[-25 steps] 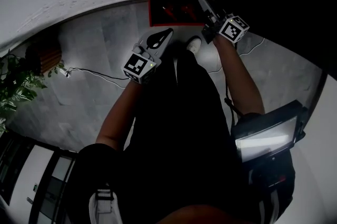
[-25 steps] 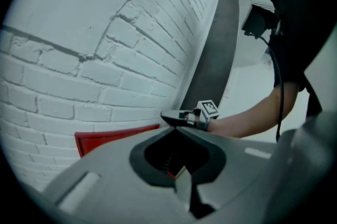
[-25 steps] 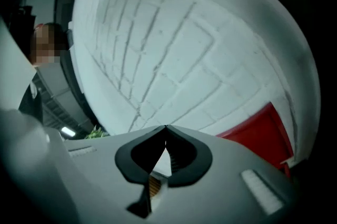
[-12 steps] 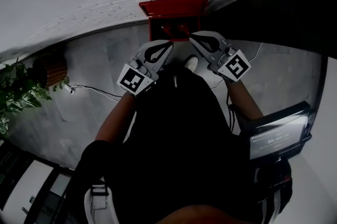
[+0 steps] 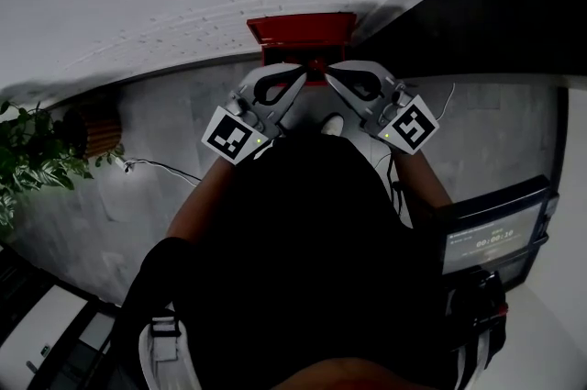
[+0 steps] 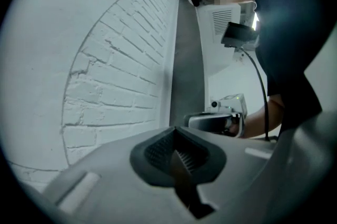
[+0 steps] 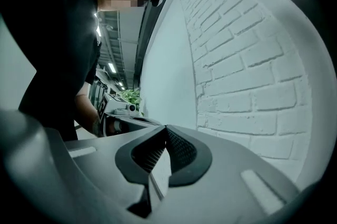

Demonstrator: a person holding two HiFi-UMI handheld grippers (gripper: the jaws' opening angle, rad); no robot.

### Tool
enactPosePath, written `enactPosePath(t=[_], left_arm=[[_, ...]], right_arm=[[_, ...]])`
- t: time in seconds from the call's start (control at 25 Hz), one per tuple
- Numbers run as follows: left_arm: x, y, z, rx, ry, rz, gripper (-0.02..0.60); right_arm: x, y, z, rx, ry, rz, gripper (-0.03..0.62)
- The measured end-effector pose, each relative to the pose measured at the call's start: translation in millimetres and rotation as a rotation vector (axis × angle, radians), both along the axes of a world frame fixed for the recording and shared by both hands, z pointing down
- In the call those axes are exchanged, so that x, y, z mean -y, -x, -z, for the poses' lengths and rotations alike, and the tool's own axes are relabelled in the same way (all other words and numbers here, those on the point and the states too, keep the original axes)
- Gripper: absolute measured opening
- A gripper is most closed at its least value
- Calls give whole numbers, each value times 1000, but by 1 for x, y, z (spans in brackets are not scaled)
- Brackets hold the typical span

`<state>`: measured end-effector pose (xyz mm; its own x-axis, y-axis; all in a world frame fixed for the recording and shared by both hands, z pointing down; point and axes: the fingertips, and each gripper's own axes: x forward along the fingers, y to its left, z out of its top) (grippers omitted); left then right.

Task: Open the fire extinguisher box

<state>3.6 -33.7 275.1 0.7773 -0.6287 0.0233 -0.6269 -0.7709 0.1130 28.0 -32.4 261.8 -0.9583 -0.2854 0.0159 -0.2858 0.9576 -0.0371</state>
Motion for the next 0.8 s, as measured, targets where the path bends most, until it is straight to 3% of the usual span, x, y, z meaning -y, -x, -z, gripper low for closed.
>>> enactPosePath(t=[0.8], left_arm=[[-4,1,-1,30,-26,-12,2]], right_arm=[[-2,10,-3,21,-6,21,9]])
